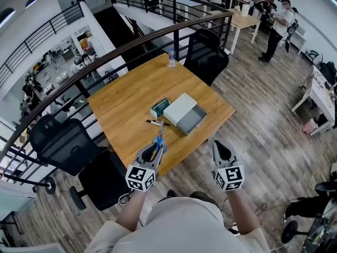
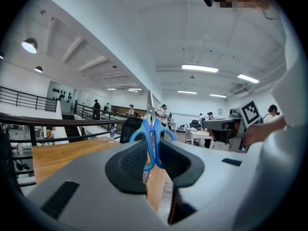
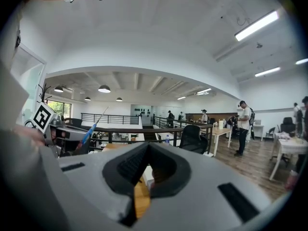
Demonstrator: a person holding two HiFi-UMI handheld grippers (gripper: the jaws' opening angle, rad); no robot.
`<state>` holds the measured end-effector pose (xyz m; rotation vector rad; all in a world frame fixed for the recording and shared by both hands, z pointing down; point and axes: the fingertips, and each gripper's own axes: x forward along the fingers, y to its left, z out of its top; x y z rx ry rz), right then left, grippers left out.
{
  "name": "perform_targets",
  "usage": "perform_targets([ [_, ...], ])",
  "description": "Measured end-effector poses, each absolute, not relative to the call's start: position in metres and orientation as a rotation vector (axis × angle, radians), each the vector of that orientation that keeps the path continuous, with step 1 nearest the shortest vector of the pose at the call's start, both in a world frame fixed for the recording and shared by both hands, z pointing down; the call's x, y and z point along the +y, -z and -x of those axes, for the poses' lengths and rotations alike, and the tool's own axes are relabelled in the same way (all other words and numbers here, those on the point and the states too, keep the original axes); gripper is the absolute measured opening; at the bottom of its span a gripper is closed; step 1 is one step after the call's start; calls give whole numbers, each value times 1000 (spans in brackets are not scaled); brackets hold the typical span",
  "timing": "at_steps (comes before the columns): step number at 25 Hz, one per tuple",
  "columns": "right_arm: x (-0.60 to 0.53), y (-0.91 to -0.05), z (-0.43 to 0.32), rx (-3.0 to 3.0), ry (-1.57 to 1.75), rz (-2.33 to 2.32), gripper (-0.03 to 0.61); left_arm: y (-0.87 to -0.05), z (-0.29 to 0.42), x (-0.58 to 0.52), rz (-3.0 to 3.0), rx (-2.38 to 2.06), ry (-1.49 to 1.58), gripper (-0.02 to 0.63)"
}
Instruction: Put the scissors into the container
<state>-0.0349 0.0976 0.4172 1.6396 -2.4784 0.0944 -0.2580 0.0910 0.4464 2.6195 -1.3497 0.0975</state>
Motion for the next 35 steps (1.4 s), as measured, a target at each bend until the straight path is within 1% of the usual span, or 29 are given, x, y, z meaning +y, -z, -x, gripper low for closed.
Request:
perform_targets([
  [8, 100, -427, 48, -2445, -105, -1648, 2, -452, 270, 83, -2631, -1313, -109, 75],
  [16, 74, -437, 39, -2444, -131, -1634, 2, -461, 259, 59, -2623, -1307, -131, 75],
  [35, -59, -453, -25, -2534, -152, -1462, 2, -469, 180, -54, -2532, -1437, -150, 75],
])
